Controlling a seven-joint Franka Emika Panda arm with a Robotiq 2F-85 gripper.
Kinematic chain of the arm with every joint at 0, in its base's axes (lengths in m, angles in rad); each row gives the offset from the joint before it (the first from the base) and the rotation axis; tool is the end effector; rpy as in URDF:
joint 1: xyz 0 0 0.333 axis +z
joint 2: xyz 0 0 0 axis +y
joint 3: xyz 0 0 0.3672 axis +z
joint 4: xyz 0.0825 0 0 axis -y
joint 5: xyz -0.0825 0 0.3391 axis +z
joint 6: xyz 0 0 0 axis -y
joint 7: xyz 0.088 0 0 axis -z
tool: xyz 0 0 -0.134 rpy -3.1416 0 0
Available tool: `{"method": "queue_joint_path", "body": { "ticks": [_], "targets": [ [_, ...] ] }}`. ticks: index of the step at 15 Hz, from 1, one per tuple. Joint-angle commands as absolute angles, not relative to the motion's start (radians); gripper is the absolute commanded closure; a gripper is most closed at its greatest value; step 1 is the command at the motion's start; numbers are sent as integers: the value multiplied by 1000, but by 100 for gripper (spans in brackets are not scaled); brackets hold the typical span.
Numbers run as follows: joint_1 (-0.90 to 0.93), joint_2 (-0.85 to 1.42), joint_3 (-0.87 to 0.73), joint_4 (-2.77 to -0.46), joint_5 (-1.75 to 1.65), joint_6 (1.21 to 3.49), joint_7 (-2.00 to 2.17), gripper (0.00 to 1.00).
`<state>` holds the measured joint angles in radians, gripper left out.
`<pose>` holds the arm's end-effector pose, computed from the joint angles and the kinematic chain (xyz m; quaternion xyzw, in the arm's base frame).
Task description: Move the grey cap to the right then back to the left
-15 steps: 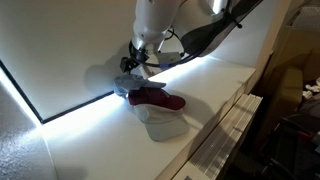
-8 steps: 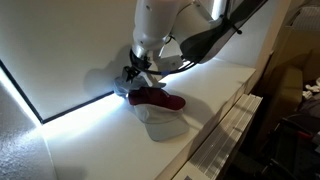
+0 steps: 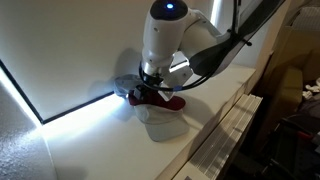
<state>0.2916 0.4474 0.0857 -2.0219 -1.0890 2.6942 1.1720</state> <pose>0.5670 0.2409 0.2979 0.9576 0.0680 0.2559 0.1134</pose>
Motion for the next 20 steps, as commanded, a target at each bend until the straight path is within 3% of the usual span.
{"method": "queue_joint_path", "body": {
  "ticks": [1, 5, 6, 15, 20],
  "targets": [
    [348, 427, 13, -2019, -1206, 2727, 1391, 0],
    [477, 386, -130, -2004, -1459, 2712, 1720, 0],
    [420, 416, -74, -1998, -1373, 2720, 1605, 0],
    [466, 396, -119, -1997, -1430, 2717, 1697, 0],
    [333, 596, 83, -1729, -1004, 2632, 1237, 0]
  ]
}}
